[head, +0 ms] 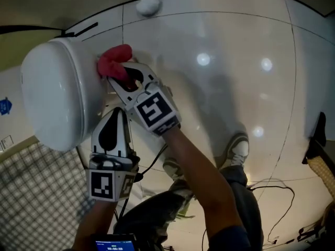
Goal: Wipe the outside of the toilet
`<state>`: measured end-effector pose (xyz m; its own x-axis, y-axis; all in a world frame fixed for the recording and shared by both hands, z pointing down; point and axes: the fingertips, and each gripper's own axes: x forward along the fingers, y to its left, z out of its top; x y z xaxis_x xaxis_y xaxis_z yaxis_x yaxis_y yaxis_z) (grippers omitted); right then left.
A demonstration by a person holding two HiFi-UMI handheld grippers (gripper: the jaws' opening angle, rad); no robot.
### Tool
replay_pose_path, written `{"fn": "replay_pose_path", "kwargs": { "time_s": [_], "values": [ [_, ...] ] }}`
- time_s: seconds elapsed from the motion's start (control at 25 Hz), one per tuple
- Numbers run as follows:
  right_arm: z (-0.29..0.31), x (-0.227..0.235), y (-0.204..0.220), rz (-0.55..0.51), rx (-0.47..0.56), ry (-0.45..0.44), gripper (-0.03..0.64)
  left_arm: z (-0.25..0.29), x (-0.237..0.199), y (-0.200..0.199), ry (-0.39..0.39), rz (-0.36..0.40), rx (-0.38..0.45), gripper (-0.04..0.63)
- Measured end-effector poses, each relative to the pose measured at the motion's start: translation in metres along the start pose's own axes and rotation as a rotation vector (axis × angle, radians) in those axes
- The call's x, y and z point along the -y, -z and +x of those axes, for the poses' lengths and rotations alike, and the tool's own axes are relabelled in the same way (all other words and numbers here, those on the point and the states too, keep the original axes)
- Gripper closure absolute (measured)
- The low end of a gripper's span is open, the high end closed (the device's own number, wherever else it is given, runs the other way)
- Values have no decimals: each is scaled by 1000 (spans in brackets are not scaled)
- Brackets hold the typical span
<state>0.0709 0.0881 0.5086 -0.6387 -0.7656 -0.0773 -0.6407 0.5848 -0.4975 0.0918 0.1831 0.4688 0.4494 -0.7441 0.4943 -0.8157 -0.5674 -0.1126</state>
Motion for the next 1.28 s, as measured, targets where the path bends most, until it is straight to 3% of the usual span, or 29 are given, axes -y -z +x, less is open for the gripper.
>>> {"fn": "replay_pose_path", "kwargs": {
  "time_s": [0.24,0.48,0.68,1.0,1.28],
  "values": [
    [3,-24,35,24,50,-18,523,-21,-50,77,-161,-70,-93,589],
    [-25,-71,79,46,-6,-47,526,-22,-72,99,-199,-69,-83,592],
    [-47,-73,100,62,-55,-13,525,-11,-81,109,-196,-60,-80,589],
    [-41,-18,101,52,-46,51,525,28,-68,128,-149,-60,-52,589],
    [23,58,118,-17,-80,78,525,75,-75,141,-124,-66,-43,589]
  ]
}}
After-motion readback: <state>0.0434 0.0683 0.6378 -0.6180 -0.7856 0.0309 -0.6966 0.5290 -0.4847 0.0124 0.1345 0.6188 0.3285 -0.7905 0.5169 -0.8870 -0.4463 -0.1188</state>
